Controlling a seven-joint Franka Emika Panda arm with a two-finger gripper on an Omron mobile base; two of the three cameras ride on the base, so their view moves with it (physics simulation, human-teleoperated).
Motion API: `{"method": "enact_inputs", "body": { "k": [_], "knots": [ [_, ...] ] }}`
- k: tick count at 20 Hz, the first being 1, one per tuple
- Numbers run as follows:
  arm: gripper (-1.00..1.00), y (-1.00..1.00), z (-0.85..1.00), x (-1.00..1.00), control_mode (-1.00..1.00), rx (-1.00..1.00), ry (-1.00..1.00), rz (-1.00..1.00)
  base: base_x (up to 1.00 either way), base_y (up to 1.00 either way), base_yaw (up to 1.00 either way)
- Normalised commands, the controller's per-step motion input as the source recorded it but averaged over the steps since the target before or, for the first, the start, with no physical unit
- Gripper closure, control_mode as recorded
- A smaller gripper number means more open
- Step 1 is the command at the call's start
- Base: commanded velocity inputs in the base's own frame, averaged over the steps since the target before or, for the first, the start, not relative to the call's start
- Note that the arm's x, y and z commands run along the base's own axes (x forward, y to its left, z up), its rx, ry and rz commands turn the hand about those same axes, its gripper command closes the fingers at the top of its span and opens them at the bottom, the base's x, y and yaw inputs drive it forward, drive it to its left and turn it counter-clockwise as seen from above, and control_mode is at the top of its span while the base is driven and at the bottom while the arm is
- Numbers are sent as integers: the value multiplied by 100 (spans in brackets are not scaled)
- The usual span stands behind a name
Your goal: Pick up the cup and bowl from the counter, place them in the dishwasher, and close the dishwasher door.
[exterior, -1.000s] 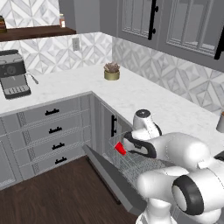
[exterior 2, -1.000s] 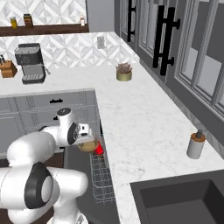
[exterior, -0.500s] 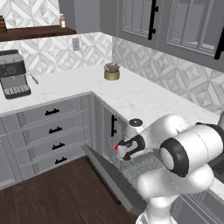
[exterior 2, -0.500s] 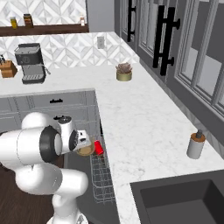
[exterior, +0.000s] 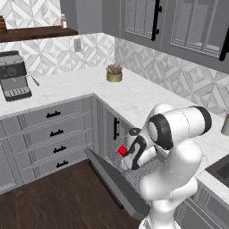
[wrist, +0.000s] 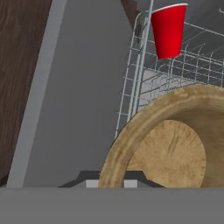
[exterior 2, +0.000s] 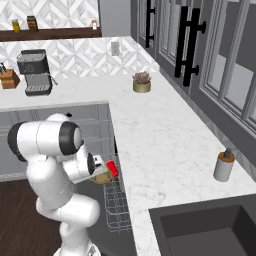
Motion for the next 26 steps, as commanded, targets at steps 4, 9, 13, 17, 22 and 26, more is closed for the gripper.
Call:
{"method": "enact_inputs", "body": {
  "k": [4, 9, 13, 17, 22, 26],
  "knots": [
    [100, -15, -62, 12, -100, -1, 0, 0, 0, 0, 0],
    [100, 0, -57, 11, -100, -11, -4, 0, 0, 0, 0],
    [100, 0, -36, 1, -100, -13, -7, -6, 0, 0, 0],
    [100, -2, -37, 0, -100, -13, 0, -10, 0, 0, 0],
    [100, -19, -5, 1, -100, -2, 0, -7, 0, 0, 0],
    [100, -41, 0, 0, -100, 0, 0, -1, 0, 0, 0]
  ]
}}
